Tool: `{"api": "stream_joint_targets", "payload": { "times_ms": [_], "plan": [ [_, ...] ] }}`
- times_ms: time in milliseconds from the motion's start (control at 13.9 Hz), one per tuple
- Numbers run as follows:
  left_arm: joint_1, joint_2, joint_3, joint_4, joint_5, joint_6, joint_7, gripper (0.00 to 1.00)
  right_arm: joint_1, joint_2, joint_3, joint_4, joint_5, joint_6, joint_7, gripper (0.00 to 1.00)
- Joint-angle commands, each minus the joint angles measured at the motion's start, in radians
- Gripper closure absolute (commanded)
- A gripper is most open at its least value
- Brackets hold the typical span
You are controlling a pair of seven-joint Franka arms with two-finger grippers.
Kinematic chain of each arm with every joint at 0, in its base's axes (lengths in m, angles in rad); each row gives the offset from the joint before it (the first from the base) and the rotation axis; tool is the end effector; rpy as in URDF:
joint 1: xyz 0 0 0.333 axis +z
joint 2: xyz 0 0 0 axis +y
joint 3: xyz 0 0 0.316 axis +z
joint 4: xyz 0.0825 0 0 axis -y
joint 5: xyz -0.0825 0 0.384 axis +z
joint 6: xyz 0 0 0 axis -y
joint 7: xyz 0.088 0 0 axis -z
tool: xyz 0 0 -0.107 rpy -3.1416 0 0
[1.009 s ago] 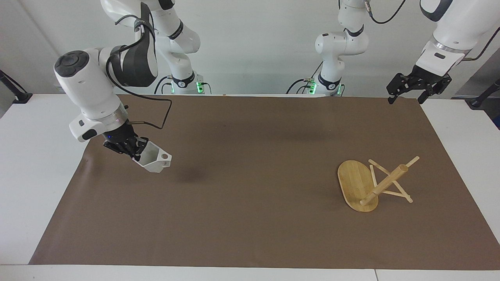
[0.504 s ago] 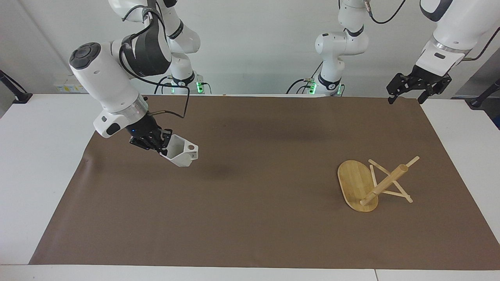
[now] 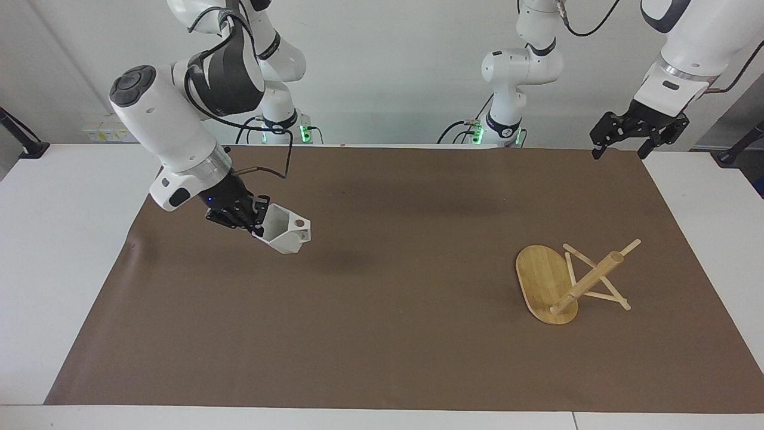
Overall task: Hang cup on rack
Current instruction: 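Lift the mug with the right gripper toward the wooden rack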
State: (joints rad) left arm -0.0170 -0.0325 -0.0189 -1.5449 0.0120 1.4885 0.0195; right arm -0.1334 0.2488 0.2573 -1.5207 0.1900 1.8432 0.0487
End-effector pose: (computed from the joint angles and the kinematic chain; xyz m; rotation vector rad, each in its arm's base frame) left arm 0.5358 -0.0181 0.6472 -3.1274 0.0853 0.0372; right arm 0.6402 0.0774 0.5308 -2.8868 -0.0305 -0.0861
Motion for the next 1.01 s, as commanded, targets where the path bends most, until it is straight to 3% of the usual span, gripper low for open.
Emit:
{"api": "stream_joint_targets", "payload": {
  "times_ms": [0, 576, 937],
  "plan": [
    [0.002, -0.026, -0.004, -0.029, 0.006, -0.016, -0.058, 0.0, -0.011, 0.0, 0.037, -0.006, 0.069, 0.034, 0.032, 1.0],
    [-0.041, -0.024, -0.013, -0.05, -0.18, 0.033, -0.519, 0.0, -0.011, 0.0, 0.167, -0.021, 0.278, 0.079, 0.224, 1.0],
    [-0.055, 0.037, -0.021, -0.035, -0.325, 0.05, -0.855, 0.0, -0.011, 0.001, 0.269, -0.067, 0.429, 0.309, 0.289, 1.0]
  ]
}}
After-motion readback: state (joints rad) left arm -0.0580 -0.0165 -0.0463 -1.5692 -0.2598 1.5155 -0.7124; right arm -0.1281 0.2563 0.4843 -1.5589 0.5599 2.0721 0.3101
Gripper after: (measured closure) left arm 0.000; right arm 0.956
